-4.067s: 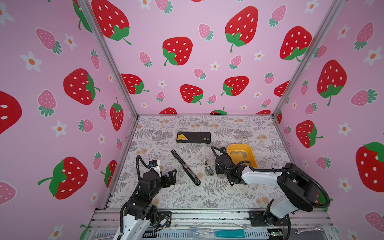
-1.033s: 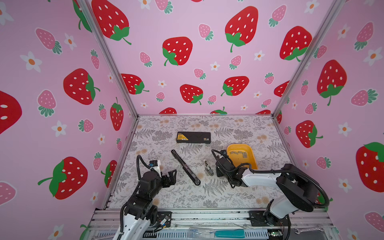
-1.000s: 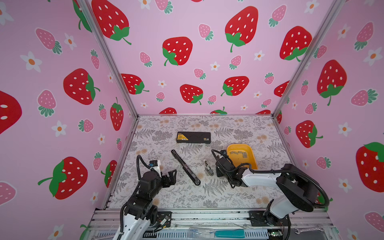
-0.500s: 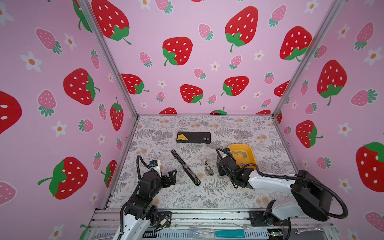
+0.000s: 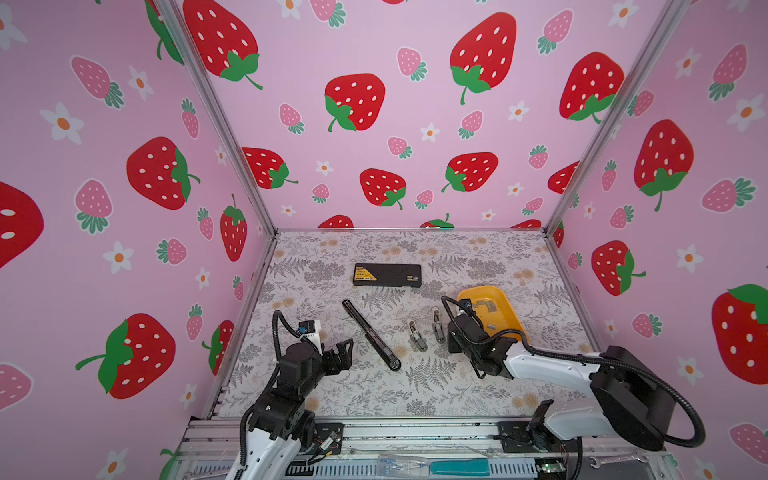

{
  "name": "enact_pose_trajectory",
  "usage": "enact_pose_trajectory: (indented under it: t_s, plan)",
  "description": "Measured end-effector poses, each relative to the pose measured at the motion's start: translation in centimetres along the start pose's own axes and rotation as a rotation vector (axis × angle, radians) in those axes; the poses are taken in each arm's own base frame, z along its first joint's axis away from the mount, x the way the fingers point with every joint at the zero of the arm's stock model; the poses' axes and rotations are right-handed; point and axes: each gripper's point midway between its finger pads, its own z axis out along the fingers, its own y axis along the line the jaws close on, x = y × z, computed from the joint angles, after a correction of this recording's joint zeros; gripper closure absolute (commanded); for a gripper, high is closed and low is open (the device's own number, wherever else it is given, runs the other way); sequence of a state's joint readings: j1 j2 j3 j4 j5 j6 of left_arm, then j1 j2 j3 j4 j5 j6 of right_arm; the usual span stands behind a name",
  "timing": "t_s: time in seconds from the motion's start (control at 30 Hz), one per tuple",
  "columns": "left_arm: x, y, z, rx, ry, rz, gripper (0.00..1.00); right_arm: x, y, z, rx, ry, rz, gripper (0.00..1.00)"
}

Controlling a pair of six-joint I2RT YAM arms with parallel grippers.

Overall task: Load the staples into the stapler
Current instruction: 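Carry the strip with the right gripper toward the long black stapler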

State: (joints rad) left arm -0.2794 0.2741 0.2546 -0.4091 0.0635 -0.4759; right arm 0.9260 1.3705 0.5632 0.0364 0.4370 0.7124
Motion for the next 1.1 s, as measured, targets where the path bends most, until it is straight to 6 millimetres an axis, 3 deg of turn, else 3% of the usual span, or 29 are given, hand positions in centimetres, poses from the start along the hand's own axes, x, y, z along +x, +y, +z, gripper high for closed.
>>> enact_pose_trajectory:
  t_s: [0.13,0.4,0.7,1.1]
  plan:
    - [-0.1,-0.1,-0.1,0.003,-0.006,0.0,0.01,-0.1,0.2,-0.1,-0.009,0.008,-0.026,0.61]
    - [-0.1,-0.1,-0.1,0.004,-0.008,0.0,0.01,-2.6,2.9,0.4,-0.048,0.006,-0.049,0.66]
    - [-0.2,-0.1,-0.1,0.006,-0.011,0.0,0.01,0.8,2.5,2.8,-0.005,0.126,-0.097,0.7]
    - [-0.2,-0.1,-0.1,0.006,-0.012,0.0,0.01,0.8,2.7,2.8,-0.014,0.13,-0.096,0.73]
